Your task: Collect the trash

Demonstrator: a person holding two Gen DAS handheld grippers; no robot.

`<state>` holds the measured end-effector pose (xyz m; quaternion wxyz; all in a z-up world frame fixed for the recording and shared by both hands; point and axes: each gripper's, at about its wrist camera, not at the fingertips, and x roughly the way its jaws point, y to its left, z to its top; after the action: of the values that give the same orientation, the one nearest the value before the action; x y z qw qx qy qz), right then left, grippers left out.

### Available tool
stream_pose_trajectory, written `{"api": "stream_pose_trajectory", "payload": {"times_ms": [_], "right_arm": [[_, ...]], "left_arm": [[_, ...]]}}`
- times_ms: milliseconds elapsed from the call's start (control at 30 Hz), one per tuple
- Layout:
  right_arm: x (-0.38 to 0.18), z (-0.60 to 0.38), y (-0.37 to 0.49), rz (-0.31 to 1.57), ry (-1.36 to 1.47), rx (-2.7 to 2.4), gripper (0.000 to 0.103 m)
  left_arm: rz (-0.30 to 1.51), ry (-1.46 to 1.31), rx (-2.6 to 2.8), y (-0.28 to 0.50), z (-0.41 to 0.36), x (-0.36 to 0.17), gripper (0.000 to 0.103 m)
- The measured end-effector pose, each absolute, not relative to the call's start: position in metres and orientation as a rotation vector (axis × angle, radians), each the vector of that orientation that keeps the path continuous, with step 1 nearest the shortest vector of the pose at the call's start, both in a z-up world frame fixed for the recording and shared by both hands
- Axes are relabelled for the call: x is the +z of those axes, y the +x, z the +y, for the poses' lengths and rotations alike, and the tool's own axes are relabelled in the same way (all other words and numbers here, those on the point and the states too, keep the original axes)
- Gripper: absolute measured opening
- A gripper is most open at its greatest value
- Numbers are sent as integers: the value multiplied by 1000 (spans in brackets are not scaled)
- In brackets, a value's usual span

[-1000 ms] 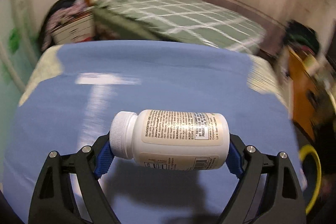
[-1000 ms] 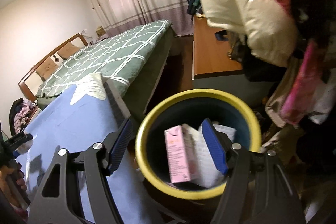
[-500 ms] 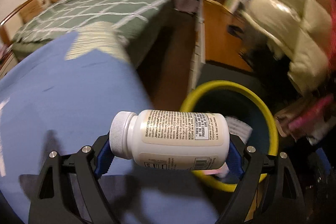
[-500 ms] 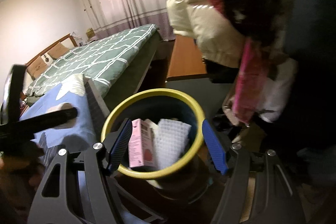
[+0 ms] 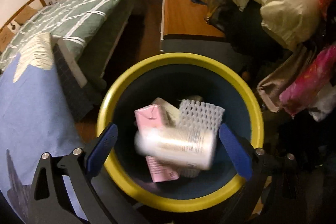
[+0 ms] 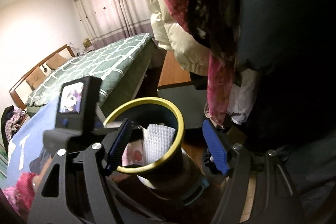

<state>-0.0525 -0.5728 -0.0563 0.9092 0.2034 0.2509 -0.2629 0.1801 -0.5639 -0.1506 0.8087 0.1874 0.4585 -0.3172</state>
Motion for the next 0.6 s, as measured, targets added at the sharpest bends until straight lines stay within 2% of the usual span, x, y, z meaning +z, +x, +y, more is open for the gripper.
{"api": "stream_pose_trajectory", "payload": {"times_ms": [167,400,600], "right_arm": [[-44,-556,-49,502,393,-486,70],[-35,-516,-27,530,343,-338,74],[-20,-472,-13,525,279,-207,80]], "left_arm": [[931,331,-630,186,-503,-119,96],[712,149,-482,156,-330,-41,98],[542,118,-283,94,-195,1,98]]}}
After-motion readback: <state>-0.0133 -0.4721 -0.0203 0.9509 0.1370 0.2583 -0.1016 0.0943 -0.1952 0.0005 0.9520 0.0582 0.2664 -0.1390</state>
